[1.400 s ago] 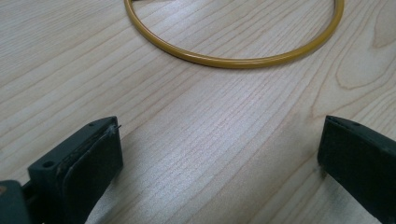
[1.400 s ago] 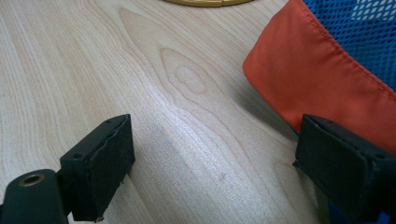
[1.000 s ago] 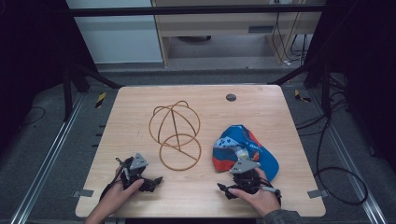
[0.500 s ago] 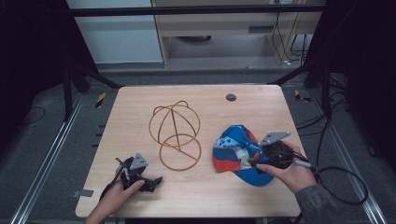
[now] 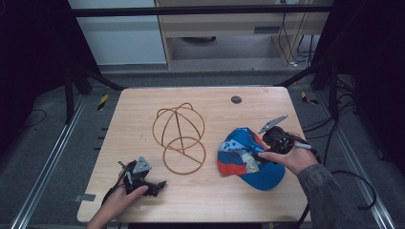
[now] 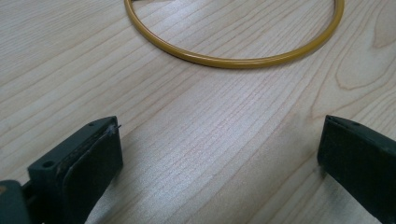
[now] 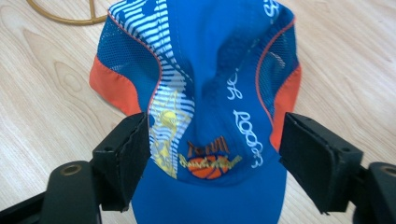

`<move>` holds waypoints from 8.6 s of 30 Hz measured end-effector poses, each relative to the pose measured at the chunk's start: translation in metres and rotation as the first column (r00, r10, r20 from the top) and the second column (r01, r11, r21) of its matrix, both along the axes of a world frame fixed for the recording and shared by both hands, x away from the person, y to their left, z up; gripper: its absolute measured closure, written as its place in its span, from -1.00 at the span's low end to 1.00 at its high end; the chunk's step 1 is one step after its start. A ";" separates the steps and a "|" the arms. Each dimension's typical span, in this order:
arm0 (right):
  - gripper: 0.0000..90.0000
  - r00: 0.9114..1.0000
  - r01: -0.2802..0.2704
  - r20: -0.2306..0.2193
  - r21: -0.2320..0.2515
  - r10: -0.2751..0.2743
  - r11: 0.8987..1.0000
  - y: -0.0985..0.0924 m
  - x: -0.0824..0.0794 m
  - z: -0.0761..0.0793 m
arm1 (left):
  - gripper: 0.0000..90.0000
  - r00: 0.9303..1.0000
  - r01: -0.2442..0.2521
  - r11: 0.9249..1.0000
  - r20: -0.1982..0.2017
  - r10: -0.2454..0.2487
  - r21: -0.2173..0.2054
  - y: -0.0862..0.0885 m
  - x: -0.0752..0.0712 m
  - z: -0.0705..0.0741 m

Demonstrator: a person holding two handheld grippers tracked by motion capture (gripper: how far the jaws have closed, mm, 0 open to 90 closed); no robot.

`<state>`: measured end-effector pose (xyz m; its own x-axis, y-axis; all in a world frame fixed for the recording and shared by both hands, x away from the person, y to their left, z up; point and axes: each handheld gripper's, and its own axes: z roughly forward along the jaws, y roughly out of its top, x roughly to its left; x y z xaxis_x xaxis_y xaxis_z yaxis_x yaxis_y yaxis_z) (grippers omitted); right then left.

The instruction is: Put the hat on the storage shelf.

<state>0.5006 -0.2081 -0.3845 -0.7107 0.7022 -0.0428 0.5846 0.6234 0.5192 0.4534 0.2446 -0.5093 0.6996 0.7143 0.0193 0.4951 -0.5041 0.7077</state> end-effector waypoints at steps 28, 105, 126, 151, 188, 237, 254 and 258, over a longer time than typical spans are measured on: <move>0.17 0.994 -0.038 -0.105 -0.016 0.036 0.999 0.021 0.024 -0.025 | -1.00 1.000 0.006 1.000 0.000 -0.006 0.001 0.000 0.000 0.000; 1.00 0.948 -0.169 0.299 0.201 0.104 0.965 0.021 -0.017 0.156 | -1.00 1.000 0.005 1.000 0.003 -0.005 -0.004 0.000 -0.001 0.000; 1.00 0.926 -0.236 0.344 0.208 0.155 0.949 0.063 -0.004 0.193 | -1.00 1.000 0.009 1.000 0.001 -0.009 -0.001 -0.001 0.000 0.000; 1.00 0.906 -0.326 0.350 0.223 0.237 0.919 0.137 0.019 0.207 | -1.00 1.000 0.003 1.000 0.003 -0.003 -0.003 -0.001 0.000 0.000; 1.00 0.904 -0.377 0.278 0.157 0.325 0.913 0.207 0.046 0.182 | -1.00 1.000 0.004 1.000 0.002 -0.004 -0.002 -0.001 0.000 0.000; 0.77 0.903 -0.407 0.203 0.114 0.380 0.906 0.232 0.050 0.153 | -1.00 1.000 0.004 1.000 0.002 -0.004 -0.004 -0.001 0.000 0.000; 0.54 0.908 -0.399 0.201 0.145 0.368 0.906 0.223 0.047 0.154 | -1.00 1.000 0.007 1.000 0.002 -0.007 -0.004 -0.001 0.000 0.000; 0.51 0.910 -0.395 0.205 0.158 0.361 0.905 0.219 0.046 0.156 | -1.00 1.000 0.007 1.000 0.002 -0.007 -0.005 -0.001 0.000 0.000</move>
<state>0.5462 0.0114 -0.2281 -0.9183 0.3884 -0.0764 0.2189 0.6590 0.7196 0.4532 0.2439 -0.5094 0.7044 0.7096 0.0174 0.4903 -0.5040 0.7110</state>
